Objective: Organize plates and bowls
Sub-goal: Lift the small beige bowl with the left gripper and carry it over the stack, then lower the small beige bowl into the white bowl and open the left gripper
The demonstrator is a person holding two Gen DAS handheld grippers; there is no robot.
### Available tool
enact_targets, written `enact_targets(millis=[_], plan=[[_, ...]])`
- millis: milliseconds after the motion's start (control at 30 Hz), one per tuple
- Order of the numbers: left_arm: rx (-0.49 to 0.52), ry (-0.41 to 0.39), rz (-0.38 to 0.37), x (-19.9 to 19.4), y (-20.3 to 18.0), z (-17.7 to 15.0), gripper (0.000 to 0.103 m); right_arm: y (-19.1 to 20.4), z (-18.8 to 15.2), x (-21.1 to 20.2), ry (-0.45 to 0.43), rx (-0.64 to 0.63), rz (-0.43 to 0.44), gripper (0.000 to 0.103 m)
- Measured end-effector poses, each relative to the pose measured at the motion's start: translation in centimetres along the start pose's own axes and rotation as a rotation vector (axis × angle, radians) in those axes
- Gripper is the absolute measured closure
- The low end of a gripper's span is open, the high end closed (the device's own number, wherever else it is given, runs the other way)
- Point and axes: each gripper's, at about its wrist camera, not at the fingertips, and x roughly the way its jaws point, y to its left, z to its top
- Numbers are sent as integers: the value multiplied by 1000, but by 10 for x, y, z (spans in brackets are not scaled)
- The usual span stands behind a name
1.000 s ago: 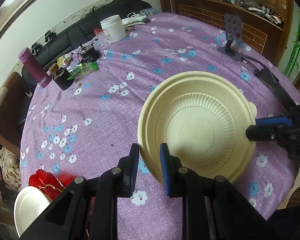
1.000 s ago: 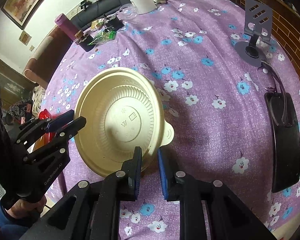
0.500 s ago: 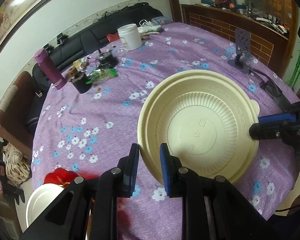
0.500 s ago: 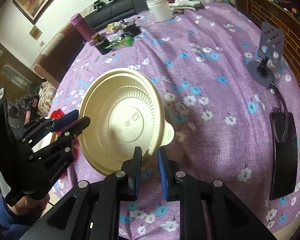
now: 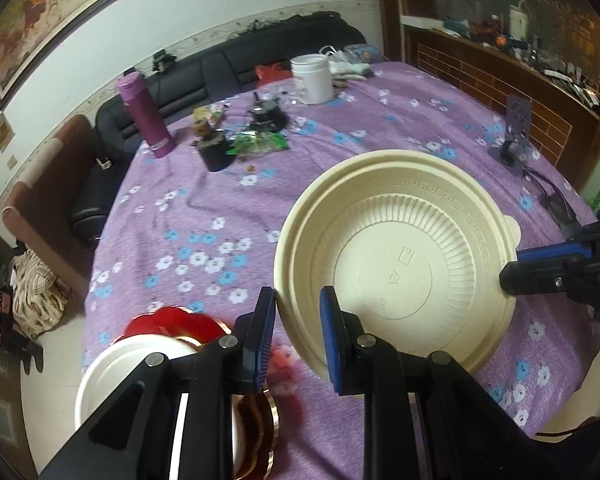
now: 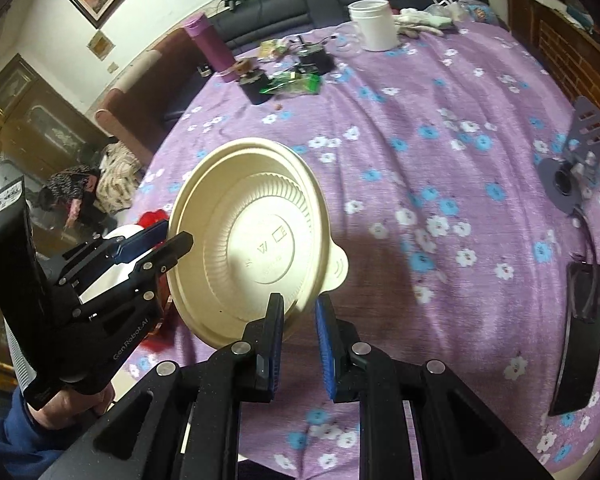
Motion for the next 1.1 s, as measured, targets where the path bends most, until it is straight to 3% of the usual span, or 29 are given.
enact_targets(millis=[667, 1100], plan=[[-131, -25, 117, -53, 73, -25, 82, 72, 21, 9, 77, -65, 164, 85], [-262, 10, 193, -76, 135, -67, 81, 142, 27, 40, 165, -137, 254, 85]])
